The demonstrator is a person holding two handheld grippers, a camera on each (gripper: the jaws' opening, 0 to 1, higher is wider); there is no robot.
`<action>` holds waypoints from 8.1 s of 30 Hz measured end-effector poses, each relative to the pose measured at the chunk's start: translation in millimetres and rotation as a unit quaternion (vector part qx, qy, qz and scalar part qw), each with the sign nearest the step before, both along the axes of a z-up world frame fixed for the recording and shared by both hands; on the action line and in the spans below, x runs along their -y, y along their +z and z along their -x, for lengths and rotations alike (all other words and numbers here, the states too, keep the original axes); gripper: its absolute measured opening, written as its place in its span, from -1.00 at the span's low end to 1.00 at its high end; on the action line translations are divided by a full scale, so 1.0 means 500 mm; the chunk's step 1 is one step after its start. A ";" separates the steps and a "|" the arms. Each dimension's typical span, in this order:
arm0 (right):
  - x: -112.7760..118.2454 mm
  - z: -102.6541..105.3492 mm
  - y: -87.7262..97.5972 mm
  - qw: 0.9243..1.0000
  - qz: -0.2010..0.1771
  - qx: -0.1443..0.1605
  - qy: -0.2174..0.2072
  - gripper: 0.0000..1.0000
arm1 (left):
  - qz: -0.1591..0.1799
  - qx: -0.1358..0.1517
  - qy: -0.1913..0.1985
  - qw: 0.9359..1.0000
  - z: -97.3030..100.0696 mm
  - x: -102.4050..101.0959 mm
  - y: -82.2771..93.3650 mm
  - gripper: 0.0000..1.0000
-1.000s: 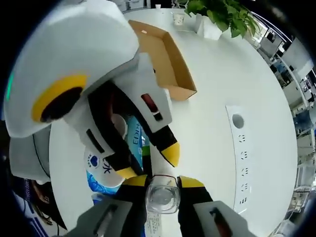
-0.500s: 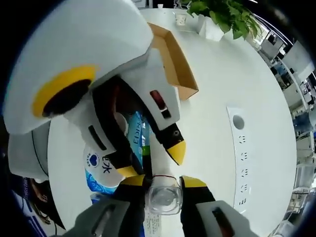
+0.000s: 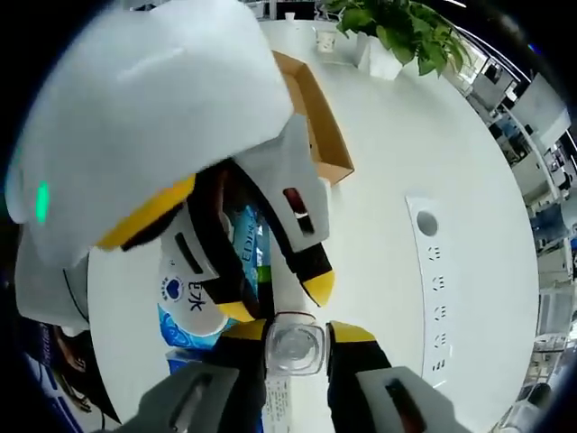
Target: Operate the shoe box by opening the lid, removing the specified soft item, and placing it in the target area until the item is outside and the box remains undamaged.
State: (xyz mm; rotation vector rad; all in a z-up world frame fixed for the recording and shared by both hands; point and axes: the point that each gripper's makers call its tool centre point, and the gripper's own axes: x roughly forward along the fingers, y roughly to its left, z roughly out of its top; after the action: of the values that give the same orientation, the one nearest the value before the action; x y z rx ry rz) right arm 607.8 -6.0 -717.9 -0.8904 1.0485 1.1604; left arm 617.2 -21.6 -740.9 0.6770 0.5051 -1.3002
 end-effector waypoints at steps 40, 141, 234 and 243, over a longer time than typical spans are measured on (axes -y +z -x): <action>0.003 -0.012 0.006 1.000 -0.005 0.022 0.021 -0.22 | -0.012 -0.013 -0.015 1.000 0.015 -0.006 0.014 -0.45; -0.226 0.273 0.152 0.870 -0.349 0.064 -0.342 0.19 | 0.124 0.014 0.332 0.935 0.251 -0.753 0.245 0.08; -0.211 0.407 0.091 0.828 -0.361 0.029 -0.429 -0.13 | 0.078 -0.078 0.611 0.783 0.317 -0.886 0.046 -0.87; -0.240 0.371 0.101 0.834 -0.359 0.025 -0.418 -0.07 | 0.089 -0.089 0.613 0.780 0.317 -0.891 0.045 -0.88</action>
State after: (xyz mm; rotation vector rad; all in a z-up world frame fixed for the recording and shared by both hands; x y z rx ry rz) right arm 422.3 113.8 -667.6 0.1620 0.7208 0.6564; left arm 458.9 424.0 -718.3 -0.0345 0.7729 -0.1371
